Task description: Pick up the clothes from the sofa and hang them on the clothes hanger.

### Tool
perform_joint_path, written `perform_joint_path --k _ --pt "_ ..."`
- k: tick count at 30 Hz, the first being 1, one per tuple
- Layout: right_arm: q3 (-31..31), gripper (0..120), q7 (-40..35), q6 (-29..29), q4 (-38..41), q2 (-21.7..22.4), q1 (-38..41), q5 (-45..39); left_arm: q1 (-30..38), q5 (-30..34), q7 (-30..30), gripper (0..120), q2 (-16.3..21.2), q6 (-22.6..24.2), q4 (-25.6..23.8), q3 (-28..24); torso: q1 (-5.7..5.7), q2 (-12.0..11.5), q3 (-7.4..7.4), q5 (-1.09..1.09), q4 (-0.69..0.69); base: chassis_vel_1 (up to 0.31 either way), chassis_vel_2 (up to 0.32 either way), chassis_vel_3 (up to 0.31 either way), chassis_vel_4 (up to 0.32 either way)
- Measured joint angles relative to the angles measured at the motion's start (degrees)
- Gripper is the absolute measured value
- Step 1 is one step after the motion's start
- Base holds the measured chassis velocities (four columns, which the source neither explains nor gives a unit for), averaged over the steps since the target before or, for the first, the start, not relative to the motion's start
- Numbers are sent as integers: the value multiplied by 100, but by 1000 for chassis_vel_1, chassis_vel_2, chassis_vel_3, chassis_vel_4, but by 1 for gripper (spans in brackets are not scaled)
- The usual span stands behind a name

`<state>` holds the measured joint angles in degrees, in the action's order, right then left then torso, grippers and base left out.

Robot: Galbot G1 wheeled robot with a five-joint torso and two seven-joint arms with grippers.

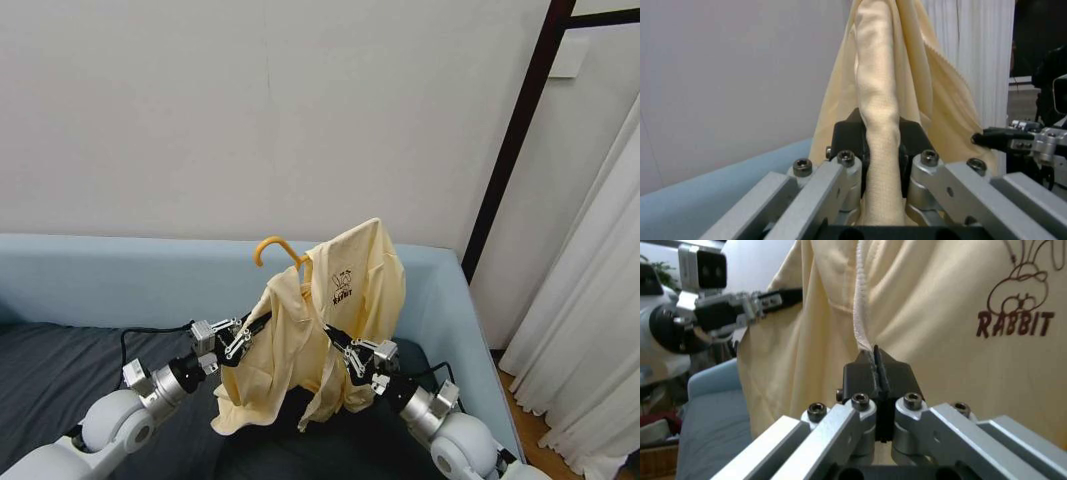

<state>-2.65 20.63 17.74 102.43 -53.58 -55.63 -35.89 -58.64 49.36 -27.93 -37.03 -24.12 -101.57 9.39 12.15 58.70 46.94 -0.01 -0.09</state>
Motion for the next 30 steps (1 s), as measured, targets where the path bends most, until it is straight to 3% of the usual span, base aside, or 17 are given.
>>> perform_joint_path --k 15,30 --pt "62 0 154 178 -592 -183 -260 602 -33 343 -103 7 949 1 -509 37 0 0 0 2 1 0 0 0 0" --pt "105 0 243 448 -1160 -293 -330 1040 -27 294 -240 7 1083 -45 -279 -35 0 0 0 1 1 0 0 0 0"
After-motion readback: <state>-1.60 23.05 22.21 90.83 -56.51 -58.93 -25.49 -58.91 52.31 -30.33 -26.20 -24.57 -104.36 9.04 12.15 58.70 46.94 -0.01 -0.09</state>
